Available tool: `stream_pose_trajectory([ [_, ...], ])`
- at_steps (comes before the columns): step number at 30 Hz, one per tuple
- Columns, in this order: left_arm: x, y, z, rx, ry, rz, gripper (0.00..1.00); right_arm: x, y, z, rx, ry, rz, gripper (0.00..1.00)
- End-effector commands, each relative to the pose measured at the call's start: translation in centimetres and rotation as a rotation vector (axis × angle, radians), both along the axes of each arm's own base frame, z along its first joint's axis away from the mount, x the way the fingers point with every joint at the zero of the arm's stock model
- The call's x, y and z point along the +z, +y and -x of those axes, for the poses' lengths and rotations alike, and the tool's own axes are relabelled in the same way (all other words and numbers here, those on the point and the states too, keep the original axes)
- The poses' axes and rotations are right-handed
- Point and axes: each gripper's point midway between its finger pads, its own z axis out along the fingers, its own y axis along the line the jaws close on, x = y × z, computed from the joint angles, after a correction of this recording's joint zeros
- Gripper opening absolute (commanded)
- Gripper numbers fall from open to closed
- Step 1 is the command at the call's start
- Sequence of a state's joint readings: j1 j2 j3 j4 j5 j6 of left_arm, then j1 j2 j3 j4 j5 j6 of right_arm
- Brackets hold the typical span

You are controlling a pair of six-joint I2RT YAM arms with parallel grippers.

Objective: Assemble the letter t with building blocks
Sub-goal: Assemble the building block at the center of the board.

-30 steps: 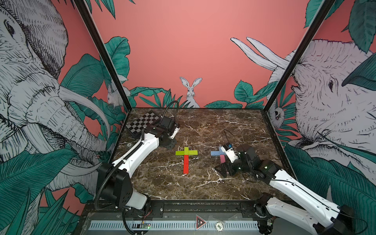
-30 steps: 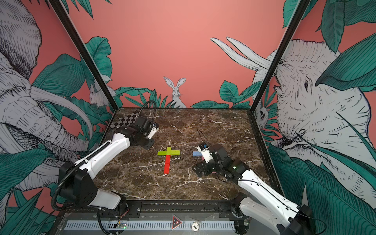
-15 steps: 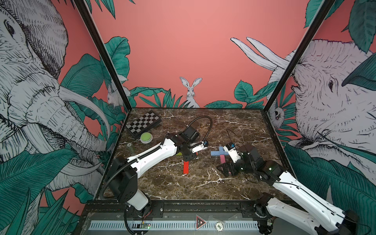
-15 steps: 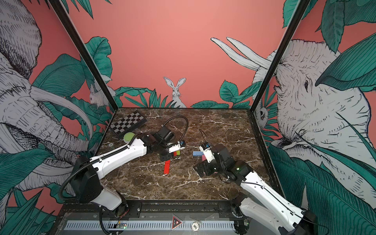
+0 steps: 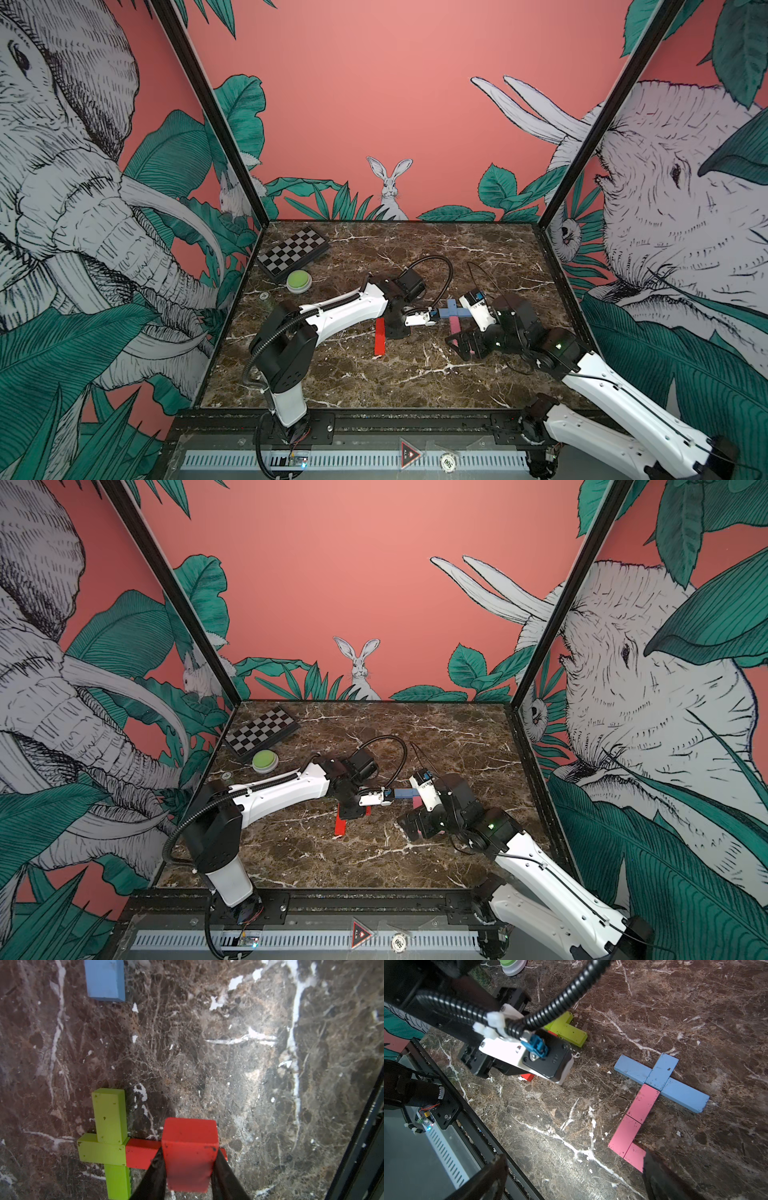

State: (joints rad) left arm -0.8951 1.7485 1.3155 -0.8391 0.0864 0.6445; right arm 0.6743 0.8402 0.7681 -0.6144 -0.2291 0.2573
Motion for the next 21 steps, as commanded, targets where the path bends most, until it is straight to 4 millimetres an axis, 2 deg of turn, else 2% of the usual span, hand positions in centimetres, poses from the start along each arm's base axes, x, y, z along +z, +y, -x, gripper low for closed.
stream_pose_trajectory([
  [1, -0.2, 0.0, 1.2, -0.055, 0.039, -0.011, 0.34, 1.1, 0.0, -0.3, -0.001, -0.035, -0.008, 0.98],
  [21, -3.8, 0.6, 2.3, -0.103, 0.084, -0.125, 0.36, 0.9, -0.2, 0.0, -0.002, -0.031, -0.01, 0.98],
])
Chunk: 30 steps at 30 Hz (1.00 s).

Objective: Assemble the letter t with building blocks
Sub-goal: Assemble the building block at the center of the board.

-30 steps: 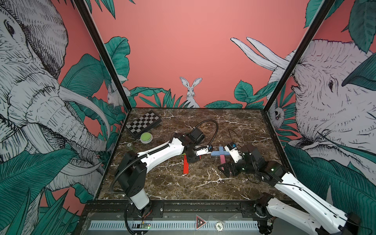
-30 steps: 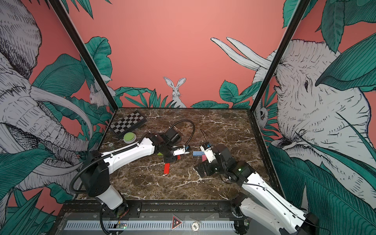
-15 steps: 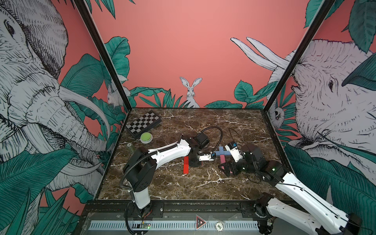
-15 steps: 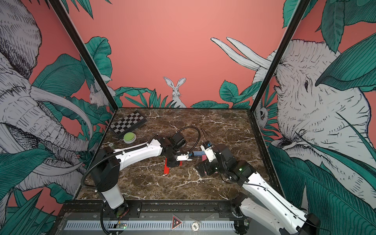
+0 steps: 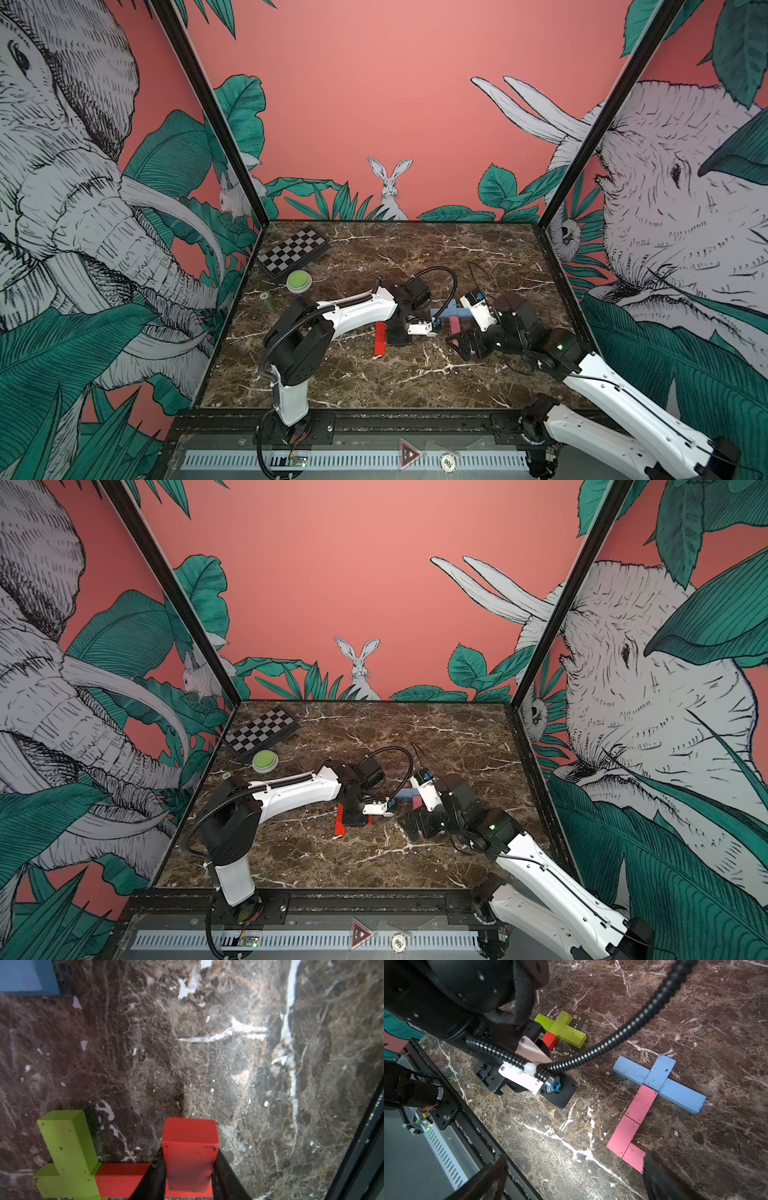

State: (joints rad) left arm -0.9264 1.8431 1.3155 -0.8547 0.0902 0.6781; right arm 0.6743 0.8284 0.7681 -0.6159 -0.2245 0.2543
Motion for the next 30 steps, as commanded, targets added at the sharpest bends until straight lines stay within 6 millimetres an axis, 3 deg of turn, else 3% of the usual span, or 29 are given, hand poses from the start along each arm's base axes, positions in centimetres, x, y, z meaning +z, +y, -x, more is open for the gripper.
stream_pose_trajectory([
  [1, -0.6, 0.7, 0.8, -0.039, 0.02, -0.045, 0.36, 0.6, -0.1, 0.0, 0.0, -0.018, -0.006, 0.98],
  [30, -3.5, 2.5, 1.3, -0.069, 0.01, -0.201, 0.36, 0.1, -0.3, 0.2, -0.002, -0.017, 0.001, 0.98],
])
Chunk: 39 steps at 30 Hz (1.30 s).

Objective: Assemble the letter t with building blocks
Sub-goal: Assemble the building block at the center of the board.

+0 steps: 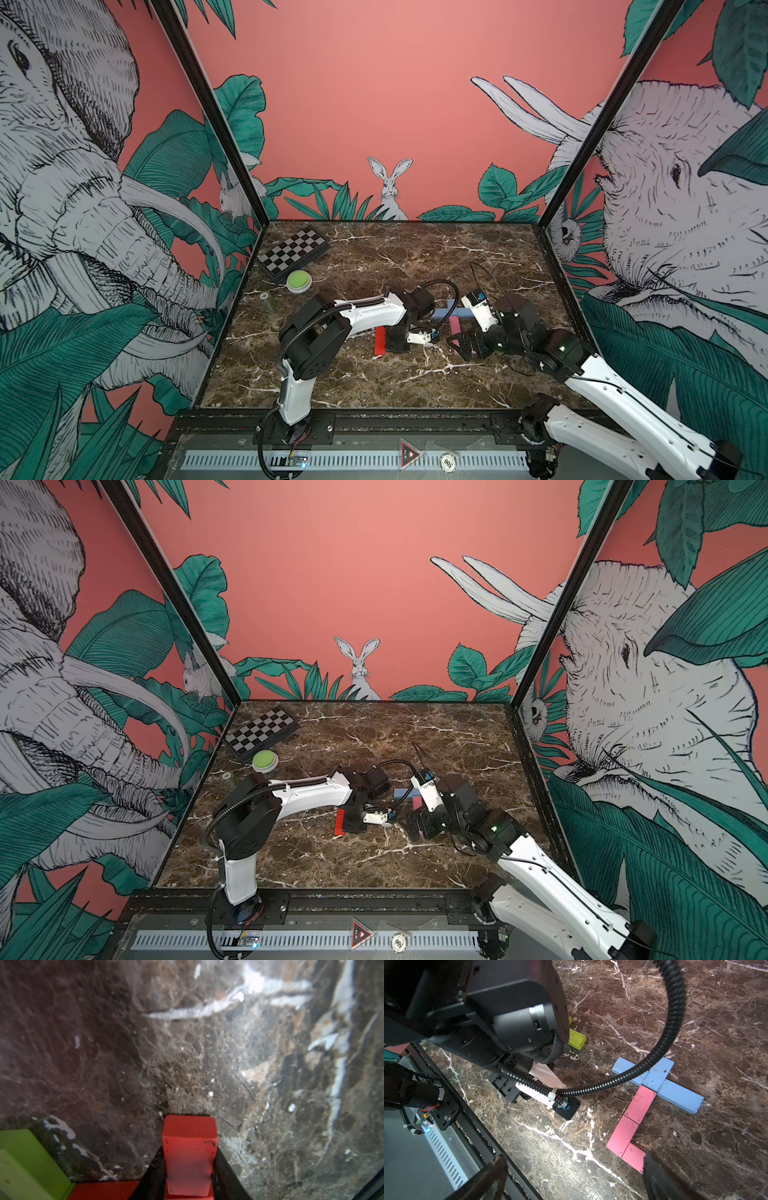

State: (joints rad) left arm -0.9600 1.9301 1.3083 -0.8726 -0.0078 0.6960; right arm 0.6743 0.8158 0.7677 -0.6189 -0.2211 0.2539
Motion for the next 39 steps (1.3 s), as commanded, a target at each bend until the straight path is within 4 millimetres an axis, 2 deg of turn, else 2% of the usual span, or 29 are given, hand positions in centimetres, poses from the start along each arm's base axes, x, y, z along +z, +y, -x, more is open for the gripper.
stream_pose_trajectory([
  [1, -0.4, 1.2, 0.9, -0.02, 0.025, -0.057, 0.36, -0.2, -0.2, 0.1, 0.0, -0.006, 0.007, 0.98],
  [27, -0.7, 2.1, 1.3, -0.007, 0.009, -0.115, 0.37, -0.6, -0.3, -0.1, -0.005, -0.005, 0.022, 0.98],
  [39, -0.6, 1.9, 0.9, -0.001, -0.019, -0.131, 0.46, -0.9, -0.2, -0.2, -0.002, -0.001, 0.028, 0.98],
])
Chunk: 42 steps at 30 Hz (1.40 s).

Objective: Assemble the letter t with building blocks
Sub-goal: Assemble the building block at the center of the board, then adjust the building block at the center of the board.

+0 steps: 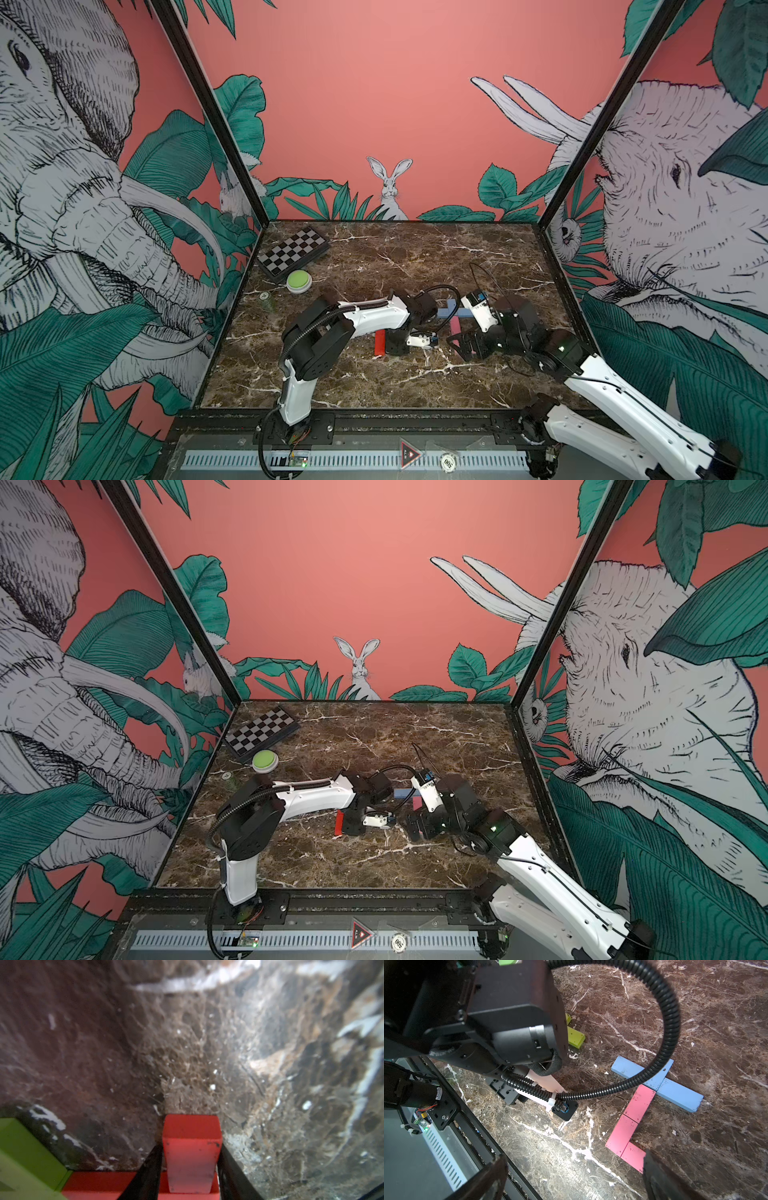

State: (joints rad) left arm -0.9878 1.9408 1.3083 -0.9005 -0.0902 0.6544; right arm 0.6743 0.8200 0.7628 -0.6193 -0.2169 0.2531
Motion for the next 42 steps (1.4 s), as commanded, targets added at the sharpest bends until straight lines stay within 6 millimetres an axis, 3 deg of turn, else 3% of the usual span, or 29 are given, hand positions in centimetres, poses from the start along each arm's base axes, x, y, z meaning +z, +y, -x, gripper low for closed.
stream_pose_trajectory([
  [1, -0.31, 0.97, 0.89, -0.009, 0.029, -0.053, 0.46, -0.53, -0.14, -0.17, 0.001, -0.008, 0.018, 0.98],
  [28, -0.65, 1.21, 0.57, 0.01, 0.011, -0.09, 0.39, -0.71, -0.29, -0.24, -0.007, -0.006, 0.027, 0.98],
  [42, -0.8, 1.44, 0.47, 0.009, 0.001, -0.097, 0.4, -0.86, -0.27, -0.27, -0.008, -0.001, 0.028, 0.98],
])
